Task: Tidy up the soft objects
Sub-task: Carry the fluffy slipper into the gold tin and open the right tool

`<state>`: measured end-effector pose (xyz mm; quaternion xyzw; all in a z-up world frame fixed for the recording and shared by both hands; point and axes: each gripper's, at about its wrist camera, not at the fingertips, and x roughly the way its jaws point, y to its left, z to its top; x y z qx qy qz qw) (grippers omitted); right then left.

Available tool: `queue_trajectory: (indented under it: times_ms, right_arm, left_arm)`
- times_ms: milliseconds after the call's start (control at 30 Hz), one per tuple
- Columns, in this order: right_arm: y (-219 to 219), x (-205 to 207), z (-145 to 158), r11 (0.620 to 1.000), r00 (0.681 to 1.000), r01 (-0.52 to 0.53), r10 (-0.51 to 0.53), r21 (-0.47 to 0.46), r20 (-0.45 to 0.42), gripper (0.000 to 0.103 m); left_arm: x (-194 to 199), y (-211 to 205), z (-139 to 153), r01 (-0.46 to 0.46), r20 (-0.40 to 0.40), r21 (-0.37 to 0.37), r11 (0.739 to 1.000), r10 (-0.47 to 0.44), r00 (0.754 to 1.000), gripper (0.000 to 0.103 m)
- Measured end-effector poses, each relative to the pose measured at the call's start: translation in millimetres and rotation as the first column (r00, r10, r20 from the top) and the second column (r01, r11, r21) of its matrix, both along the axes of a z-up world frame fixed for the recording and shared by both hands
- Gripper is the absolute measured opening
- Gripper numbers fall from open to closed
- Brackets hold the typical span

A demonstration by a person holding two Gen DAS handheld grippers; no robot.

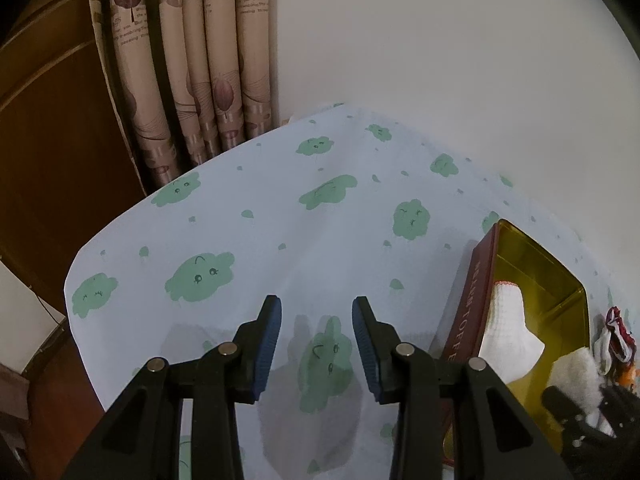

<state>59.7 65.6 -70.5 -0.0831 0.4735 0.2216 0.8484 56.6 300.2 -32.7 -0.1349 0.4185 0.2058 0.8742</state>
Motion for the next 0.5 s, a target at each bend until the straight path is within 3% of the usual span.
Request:
queue_trajectory:
  times_ms: [133,267,500]
  right_arm:
    - [1.1,4.4,-3.4,1.000,1.000,0.009,-0.009,-0.015,-0.007,0.045]
    - [-2.1,3.0,-1.1,1.000,1.000,0.007,-0.007,-0.008,0.018,0.067]
    - [-18.7,-9.1,19.7,0.998,0.996,0.034,-0.038,0.043,0.078,0.067]
  left_arm:
    - [1.4,-1.9,-0.5,0.015,-0.004,0.001,1.000,-0.015,1.000,0.037]
    - [2.3,-6.6,-0.5,0.027,-0.010,0.020,0.999,-0.027,1.000,0.037]
    - [0.4,-8.1,2.3,0.024,-0.001,0.027,0.999,-0.024,1.000,0.037]
